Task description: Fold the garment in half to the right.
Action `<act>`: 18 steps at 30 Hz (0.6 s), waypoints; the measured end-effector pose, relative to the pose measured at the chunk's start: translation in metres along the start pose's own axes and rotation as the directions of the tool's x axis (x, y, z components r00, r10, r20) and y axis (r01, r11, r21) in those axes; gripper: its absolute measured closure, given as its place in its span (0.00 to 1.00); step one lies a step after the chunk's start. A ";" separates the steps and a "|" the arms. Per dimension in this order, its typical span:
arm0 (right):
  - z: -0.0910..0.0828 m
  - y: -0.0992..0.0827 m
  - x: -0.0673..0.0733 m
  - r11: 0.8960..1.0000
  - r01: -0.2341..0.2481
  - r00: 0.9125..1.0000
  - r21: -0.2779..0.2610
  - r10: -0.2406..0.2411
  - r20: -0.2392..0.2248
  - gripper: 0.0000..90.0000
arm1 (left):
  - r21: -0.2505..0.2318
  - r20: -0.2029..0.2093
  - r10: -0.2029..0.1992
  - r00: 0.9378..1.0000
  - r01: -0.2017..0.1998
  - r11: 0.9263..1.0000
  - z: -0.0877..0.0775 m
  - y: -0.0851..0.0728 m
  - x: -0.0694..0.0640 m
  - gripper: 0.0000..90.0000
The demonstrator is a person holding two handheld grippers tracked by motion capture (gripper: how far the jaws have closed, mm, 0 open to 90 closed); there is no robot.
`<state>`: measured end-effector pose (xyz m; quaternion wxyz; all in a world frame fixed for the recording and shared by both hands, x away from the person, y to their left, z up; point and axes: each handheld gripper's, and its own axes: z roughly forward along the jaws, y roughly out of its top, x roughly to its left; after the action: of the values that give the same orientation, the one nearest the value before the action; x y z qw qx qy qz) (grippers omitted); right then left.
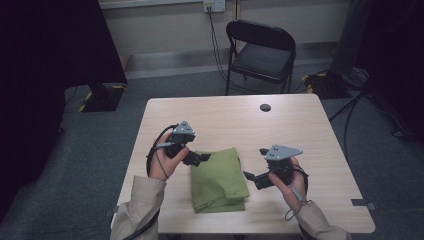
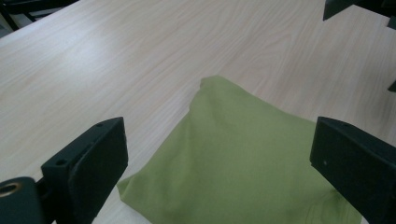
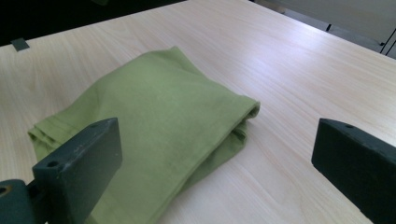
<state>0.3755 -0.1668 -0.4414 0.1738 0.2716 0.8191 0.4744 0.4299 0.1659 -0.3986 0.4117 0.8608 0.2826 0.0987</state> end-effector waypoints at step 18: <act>-0.002 -0.020 -0.010 0.999 0.009 1.000 0.038 -0.008 -0.010 0.01 | -0.009 0.033 -0.054 0.998 0.054 0.998 0.000 -0.042 0.004 0.03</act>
<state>0.3767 -0.1820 -0.4579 0.1668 0.2691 0.8300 0.4593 0.4158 0.1892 -0.4312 0.4230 0.8523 0.2985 0.0749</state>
